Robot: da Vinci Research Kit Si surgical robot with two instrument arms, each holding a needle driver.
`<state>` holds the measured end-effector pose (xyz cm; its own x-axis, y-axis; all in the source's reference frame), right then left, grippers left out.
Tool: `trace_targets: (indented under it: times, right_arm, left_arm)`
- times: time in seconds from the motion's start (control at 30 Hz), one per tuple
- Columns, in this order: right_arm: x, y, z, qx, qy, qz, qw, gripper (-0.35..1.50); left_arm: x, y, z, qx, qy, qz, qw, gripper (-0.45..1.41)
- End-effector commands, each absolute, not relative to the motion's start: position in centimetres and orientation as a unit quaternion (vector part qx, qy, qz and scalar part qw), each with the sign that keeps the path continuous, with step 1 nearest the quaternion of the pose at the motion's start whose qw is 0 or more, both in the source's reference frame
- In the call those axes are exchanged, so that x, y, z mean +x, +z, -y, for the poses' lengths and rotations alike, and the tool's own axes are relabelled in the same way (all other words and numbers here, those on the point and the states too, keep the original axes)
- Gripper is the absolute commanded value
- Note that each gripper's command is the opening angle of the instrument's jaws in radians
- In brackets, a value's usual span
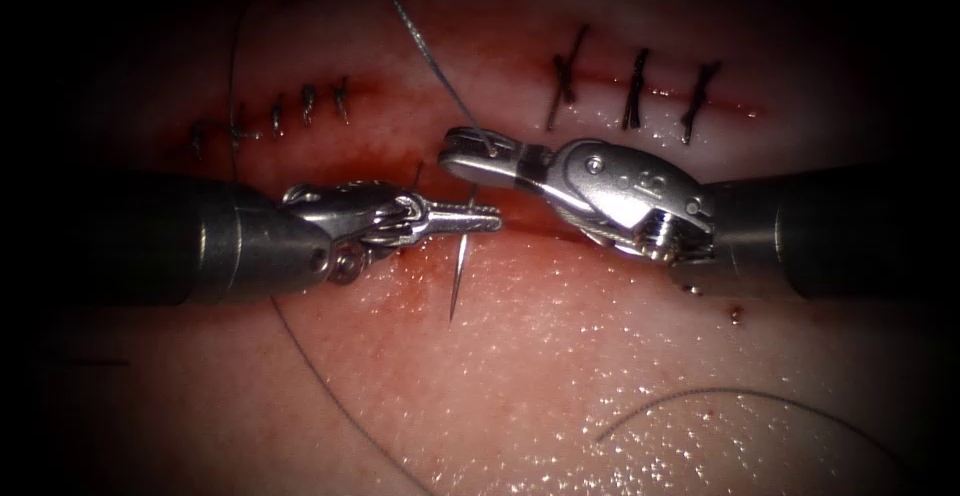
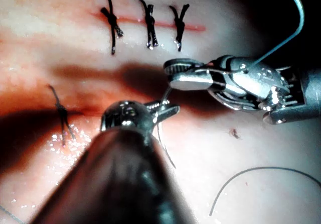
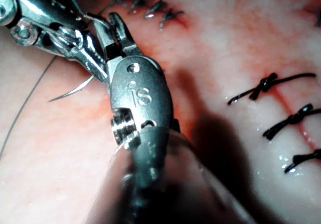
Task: Wound Closure
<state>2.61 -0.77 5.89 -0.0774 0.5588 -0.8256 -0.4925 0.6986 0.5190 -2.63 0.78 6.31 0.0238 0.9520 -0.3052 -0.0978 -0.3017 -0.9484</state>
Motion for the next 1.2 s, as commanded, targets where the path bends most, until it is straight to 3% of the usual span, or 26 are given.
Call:
trace_targets:
  times: [0.03, 0.13, 0.23, 0.43, 0.7, 0.93, 1.03, 1.13, 1.17, 1.2]
  right_arm:
    - [2.68, 5.98, 0.84, 0.031, 0.383, -0.624, 0.681, -0.35]
    - [2.67, 6.02, 0.85, 0.035, 0.376, -0.627, 0.681, -0.35]
    - [2.67, 6.04, 0.85, 0.040, 0.370, -0.629, 0.682, -0.35]
    - [2.63, 6.07, 0.82, 0.030, 0.337, -0.638, 0.692, -0.35]
    - [2.63, 6.28, 0.65, -0.040, 0.266, -0.641, 0.719, -0.35]
    - [2.73, 6.47, 0.49, -0.073, 0.257, -0.632, 0.728, -0.35]
    - [2.78, 6.53, 0.45, -0.096, 0.244, -0.625, 0.735, -0.35]
    - [2.81, 6.59, 0.45, -0.115, 0.226, -0.621, 0.742, -0.35]
    - [2.82, 6.62, 0.45, -0.118, 0.223, -0.620, 0.742, -0.35]
    - [2.83, 6.64, 0.46, -0.120, 0.224, -0.619, 0.743, -0.35]
  left_arm:
    - [-2.67, 6.36, -0.76, -0.558, 0.604, 0.342, 0.454, 0.05]
    - [-2.66, 6.35, -0.76, -0.567, 0.634, 0.291, 0.437, 0.78]
    - [-2.65, 6.34, -0.71, -0.573, 0.650, 0.270, 0.419, 1.18]
    - [-2.42, 6.33, -0.54, -0.581, 0.679, 0.250, 0.373, 1.40]
    - [-2.17, 6.35, -0.28, -0.536, 0.756, 0.185, 0.327, 1.40]
    - [-2.33, 6.50, -0.15, -0.538, 0.777, 0.143, 0.294, 1.25]
    - [-2.41, 6.58, -0.16, -0.537, 0.781, 0.132, 0.289, 1.06]
    - [-2.46, 6.67, -0.14, -0.537, 0.783, 0.130, 0.285, 0.74]
    - [-2.47, 6.69, -0.14, -0.538, 0.782, 0.133, 0.286, 0.61]
    - [-2.47, 6.73, -0.15, -0.538, 0.777, 0.142, 0.294, 0.36]
